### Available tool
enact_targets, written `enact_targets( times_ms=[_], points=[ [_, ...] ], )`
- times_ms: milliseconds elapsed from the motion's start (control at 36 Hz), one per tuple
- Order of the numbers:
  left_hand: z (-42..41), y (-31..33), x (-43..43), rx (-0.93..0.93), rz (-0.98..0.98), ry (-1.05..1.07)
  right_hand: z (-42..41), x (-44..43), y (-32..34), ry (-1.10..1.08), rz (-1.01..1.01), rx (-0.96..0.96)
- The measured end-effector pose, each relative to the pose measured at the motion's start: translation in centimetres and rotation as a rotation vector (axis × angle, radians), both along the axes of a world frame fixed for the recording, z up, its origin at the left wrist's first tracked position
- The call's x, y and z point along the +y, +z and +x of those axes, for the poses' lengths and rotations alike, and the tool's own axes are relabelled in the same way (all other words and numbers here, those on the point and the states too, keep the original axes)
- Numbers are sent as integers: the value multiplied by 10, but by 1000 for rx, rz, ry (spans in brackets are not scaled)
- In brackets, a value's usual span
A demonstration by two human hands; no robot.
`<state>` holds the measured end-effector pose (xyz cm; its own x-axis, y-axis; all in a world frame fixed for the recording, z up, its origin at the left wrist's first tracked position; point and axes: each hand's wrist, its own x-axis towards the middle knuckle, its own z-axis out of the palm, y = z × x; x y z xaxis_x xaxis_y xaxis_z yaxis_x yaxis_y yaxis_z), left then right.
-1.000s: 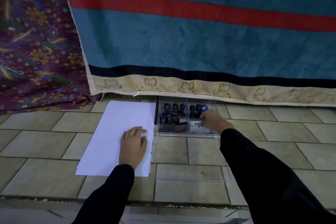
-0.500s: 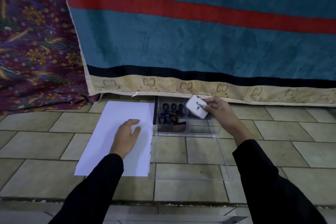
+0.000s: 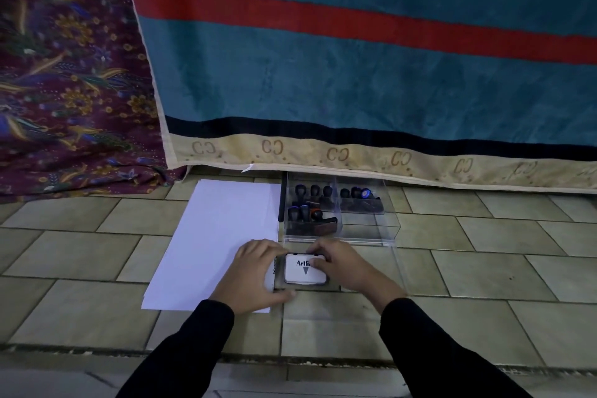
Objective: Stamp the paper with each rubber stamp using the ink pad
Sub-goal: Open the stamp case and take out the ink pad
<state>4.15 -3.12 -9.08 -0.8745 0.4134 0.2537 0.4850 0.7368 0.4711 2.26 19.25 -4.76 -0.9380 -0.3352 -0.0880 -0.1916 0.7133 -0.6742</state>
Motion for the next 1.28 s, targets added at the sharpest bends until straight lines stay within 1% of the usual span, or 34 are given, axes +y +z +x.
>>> enact_targets(
  times_ms=[56, 194, 278, 306, 389, 472, 556, 750, 889, 972, 1083, 1167, 1278],
  points=[
    [-2, -1, 1, 18, -6, 17, 2, -1, -3, 33, 65, 66],
    [-3, 0, 7, 24, -25, 46, 8, -2, -8, 63, 179, 115],
    [-2, -1, 9, 10, 6, 62, 16, -2, -6, 92, 160, 154],
    [-2, -1, 9, 7, 16, 65, 18, -1, -6, 122, 169, 182],
    [-3, -4, 9, 0, 27, 63, 22, 1, -9, 221, 293, 318],
    [-4, -5, 8, -6, 30, 65, 23, 1, -9, 224, 295, 376],
    [-4, -5, 8, -26, 40, 65, 23, 1, -8, 212, 258, 353],
    [-5, -5, 7, -91, 57, 79, 15, 3, 9, 74, 45, 190],
    [-5, -1, 8, -148, 91, 118, 4, -2, 12, -78, -45, 239],
    [-3, 0, 7, -167, 103, 118, -2, -7, 8, -201, -41, 270],
    [-2, 0, 8, -188, 94, 120, -6, -10, 1, -328, -22, 206],
    [-3, 1, 8, -188, 66, 121, -8, -10, -3, -312, 49, 219],
    [-2, -1, 9, -182, 22, 129, -8, -10, -5, -198, 195, 270]
  ],
)
